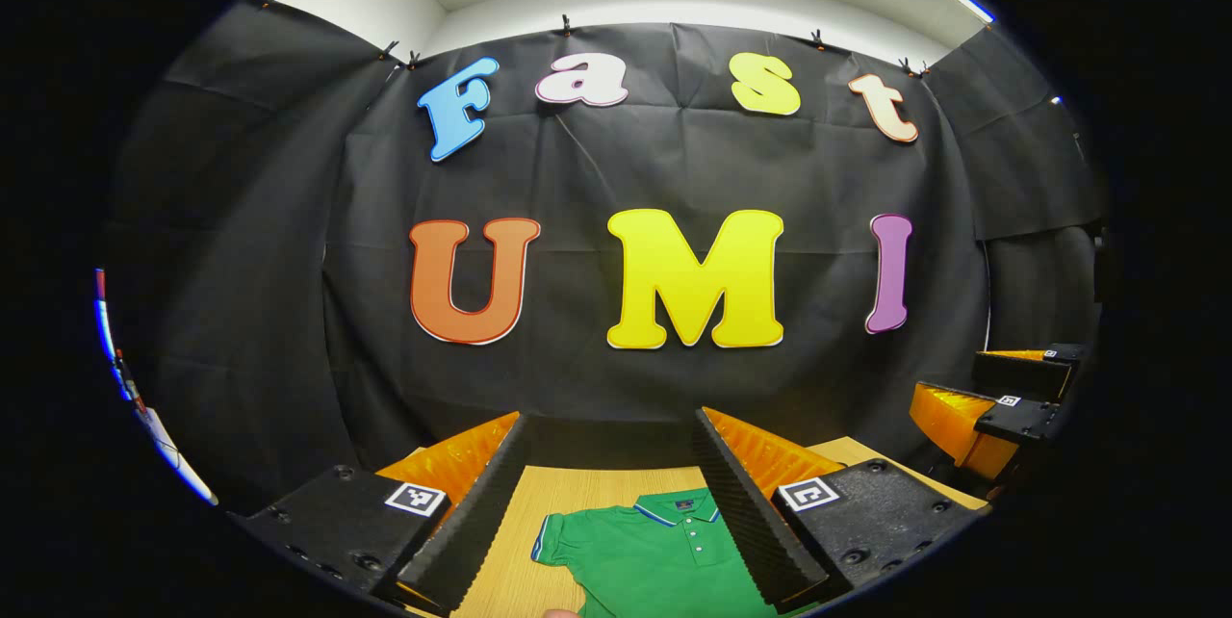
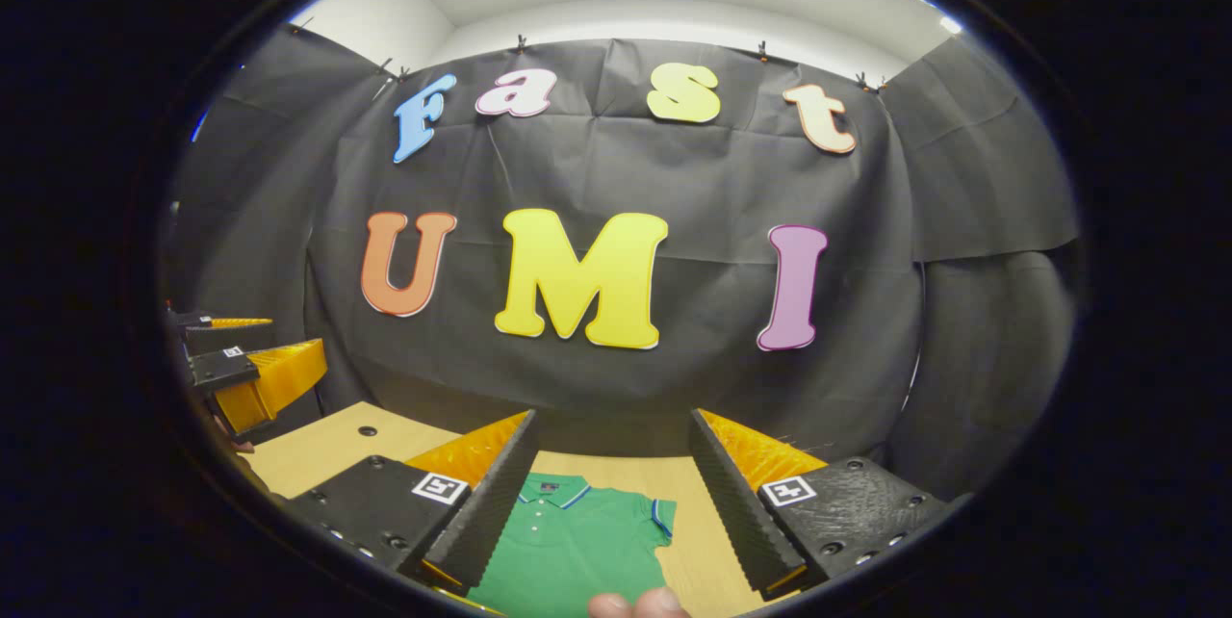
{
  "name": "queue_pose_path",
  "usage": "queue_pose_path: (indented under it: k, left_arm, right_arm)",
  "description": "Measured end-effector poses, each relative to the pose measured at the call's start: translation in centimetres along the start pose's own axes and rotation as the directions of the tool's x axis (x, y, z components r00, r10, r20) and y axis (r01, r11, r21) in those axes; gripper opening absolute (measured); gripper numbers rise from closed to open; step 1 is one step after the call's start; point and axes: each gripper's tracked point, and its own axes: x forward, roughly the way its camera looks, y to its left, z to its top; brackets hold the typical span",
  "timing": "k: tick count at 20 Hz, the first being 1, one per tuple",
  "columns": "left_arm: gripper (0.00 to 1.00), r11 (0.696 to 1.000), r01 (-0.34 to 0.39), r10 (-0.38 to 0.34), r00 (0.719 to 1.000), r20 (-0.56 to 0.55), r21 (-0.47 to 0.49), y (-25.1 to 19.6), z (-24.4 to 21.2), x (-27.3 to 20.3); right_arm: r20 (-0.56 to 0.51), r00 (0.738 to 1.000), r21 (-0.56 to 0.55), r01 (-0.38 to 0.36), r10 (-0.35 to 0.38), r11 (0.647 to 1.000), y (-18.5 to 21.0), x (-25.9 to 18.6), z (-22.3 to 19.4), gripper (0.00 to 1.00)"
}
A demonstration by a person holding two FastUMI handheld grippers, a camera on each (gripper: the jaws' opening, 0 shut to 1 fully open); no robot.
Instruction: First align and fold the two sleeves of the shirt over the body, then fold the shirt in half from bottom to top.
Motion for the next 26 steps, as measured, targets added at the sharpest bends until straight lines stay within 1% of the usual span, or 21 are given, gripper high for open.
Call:
queue_pose_path:
  k: [2,3,5,6,10,11,15,16,18,20,21,22,23,24,26]
  left_arm:
    - [1.00,1.000,-0.003,0.003,1.000,-0.006,-0.004,-0.1,-0.2,0.1]
    - [1.00,1.000,-0.006,0.006,1.000,-0.008,-0.002,-0.1,-0.3,0.2]
    - [1.00,1.000,-0.011,0.011,1.000,-0.008,-0.001,-0.2,-0.3,0.2]
    - [1.00,1.000,-0.013,0.013,1.000,-0.008,0.000,-0.3,-0.3,0.2]
    - [1.00,1.000,-0.016,0.016,1.000,-0.007,0.000,-0.7,-0.2,0.4]
    - [1.00,1.000,-0.018,0.018,1.000,-0.008,0.001,-0.9,-0.3,0.5]
    - [1.00,1.000,-0.023,0.023,1.000,-0.009,0.004,-1.7,-0.3,1.1]
    - [1.00,1.000,-0.021,0.021,1.000,-0.011,0.004,-2.0,-0.3,1.3]
    - [1.00,1.000,-0.025,0.025,1.000,-0.010,0.008,-2.3,-0.4,1.7]
    - [1.00,0.999,-0.034,0.034,0.999,-0.012,0.013,-2.7,-0.3,2.1]
    - [1.00,0.999,-0.039,0.039,0.999,-0.013,0.013,-2.8,-0.3,2.2]
    - [1.00,0.999,-0.044,0.044,0.999,-0.014,0.014,-2.9,-0.3,2.4]
    - [1.00,0.999,-0.050,0.050,0.999,-0.014,0.015,-2.9,-0.4,2.4]
    - [1.00,0.998,-0.056,0.057,0.998,-0.015,0.017,-3.0,-0.4,2.5]
    - [1.00,0.997,-0.070,0.071,0.997,-0.020,0.024,-3.1,-0.4,2.8]
  right_arm:
    - [0.000,1.000,0.001,0.001,-0.001,1.000,-0.2,0.1,0.0,0.96]
    - [0.000,1.000,0.002,-0.001,0.001,1.000,-0.2,0.3,0.0,0.95]
    - [-0.005,1.000,0.002,-0.005,0.005,1.000,-0.5,0.5,-0.3,0.95]
    - [-0.012,1.000,0.002,-0.003,0.003,1.000,-0.7,0.6,-0.6,0.96]
    - [-0.040,0.999,0.000,-0.021,0.021,1.000,-1.2,1.4,-1.8,0.96]
    - [-0.048,0.999,-0.002,-0.025,0.025,1.000,-1.4,1.6,-2.1,0.95]
    - [-0.107,0.994,0.007,-0.028,0.028,1.000,-2.5,3.3,-4.5,0.95]
    - [-0.119,0.992,0.007,-0.029,0.030,1.000,-2.9,3.7,-5.1,0.97]
    - [-0.136,0.990,-0.002,-0.040,0.040,0.999,-3.5,4.7,-6.3,0.97]
    - [-0.175,0.982,-0.015,-0.069,0.065,0.998,-3.8,6.0,-8.3,0.97]
    - [-0.206,0.976,-0.023,-0.074,0.068,0.997,-4.3,6.6,-9.5,0.95]
    - [-0.231,0.970,-0.021,-0.079,0.072,0.997,-4.7,7.0,-10.7,0.97]
    - [-0.255,0.964,-0.018,-0.081,0.074,0.997,-5.0,7.5,-11.6,0.95]
    - [-0.277,0.958,-0.014,-0.082,0.075,0.997,-5.4,8.1,-12.7,0.97]
    - [-0.316,0.946,-0.010,-0.085,0.078,0.996,-6.1,9.2,-14.7,0.95]
